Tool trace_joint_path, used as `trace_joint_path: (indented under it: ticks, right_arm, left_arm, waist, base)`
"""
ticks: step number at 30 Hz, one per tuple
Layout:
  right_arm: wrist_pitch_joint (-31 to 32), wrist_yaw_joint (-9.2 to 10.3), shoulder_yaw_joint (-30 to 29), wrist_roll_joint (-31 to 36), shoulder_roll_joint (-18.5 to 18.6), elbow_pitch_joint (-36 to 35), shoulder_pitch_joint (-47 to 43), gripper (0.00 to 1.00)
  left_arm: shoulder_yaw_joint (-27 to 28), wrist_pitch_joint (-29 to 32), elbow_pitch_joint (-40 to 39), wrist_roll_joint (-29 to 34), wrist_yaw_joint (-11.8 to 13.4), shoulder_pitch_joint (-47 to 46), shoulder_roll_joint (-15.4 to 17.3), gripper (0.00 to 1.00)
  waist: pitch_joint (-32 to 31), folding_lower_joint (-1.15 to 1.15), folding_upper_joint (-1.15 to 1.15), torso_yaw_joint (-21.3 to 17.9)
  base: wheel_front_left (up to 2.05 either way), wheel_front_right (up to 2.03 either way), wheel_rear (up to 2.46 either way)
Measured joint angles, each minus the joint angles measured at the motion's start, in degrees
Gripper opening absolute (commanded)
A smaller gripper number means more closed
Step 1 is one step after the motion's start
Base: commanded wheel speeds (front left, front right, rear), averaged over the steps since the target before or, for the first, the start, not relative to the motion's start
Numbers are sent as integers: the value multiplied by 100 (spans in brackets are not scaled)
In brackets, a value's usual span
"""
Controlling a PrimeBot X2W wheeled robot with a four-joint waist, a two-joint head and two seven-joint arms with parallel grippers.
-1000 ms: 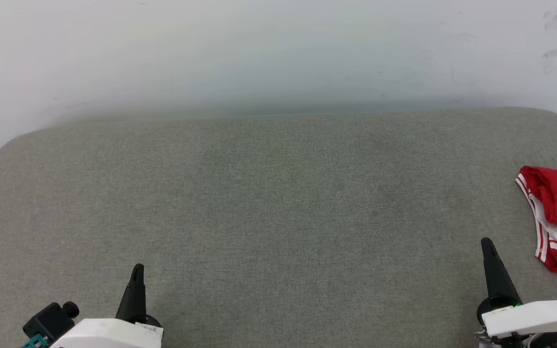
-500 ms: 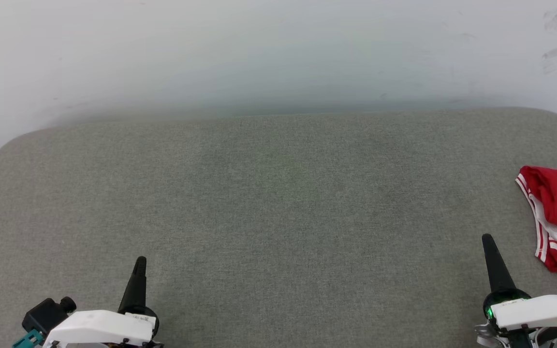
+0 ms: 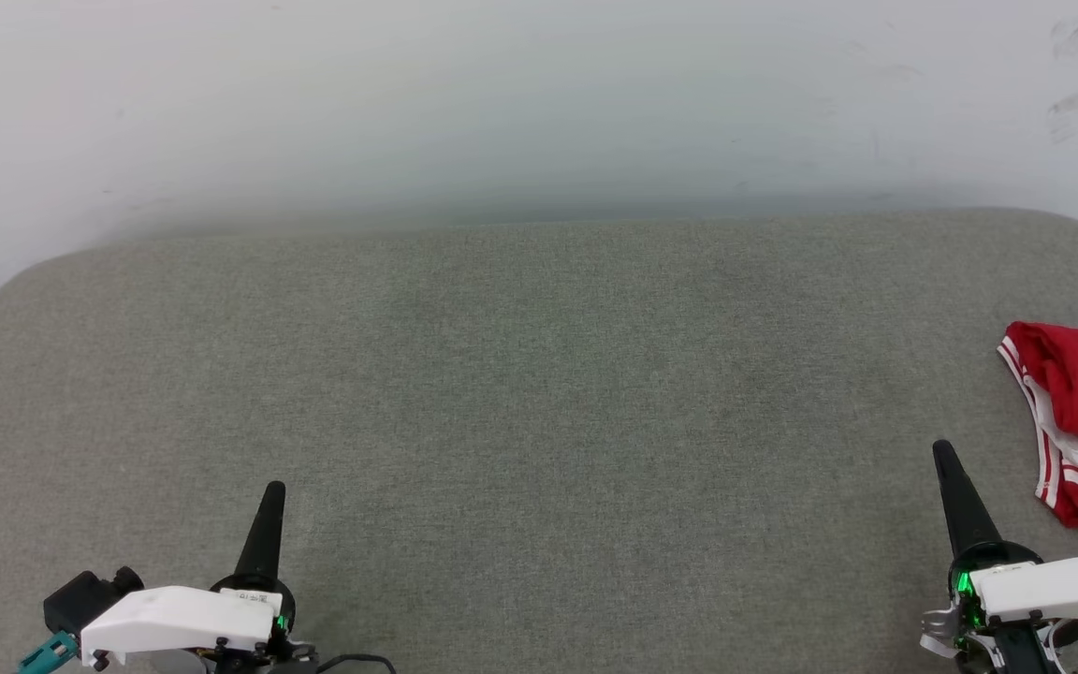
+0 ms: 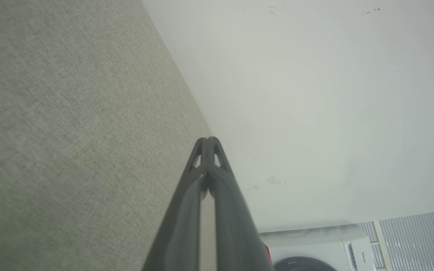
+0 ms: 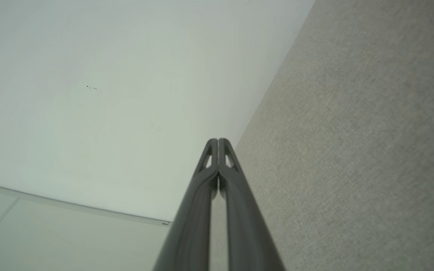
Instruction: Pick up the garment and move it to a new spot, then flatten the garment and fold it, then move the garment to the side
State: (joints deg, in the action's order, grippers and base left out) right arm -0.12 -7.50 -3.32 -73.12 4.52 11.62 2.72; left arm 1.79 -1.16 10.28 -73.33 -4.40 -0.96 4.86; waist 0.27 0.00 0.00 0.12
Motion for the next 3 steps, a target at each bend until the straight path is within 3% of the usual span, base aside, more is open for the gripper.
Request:
trace_joint_path:
  ticks: [3]
  right_arm:
    - [68,0,-21,-260,-3,30,25,0]
  left_arm:
    - [23,63,42,-269,-25,-58,-1,0]
  waist:
    - [-1,0,0,-1]
  base:
    - [0,0,0]
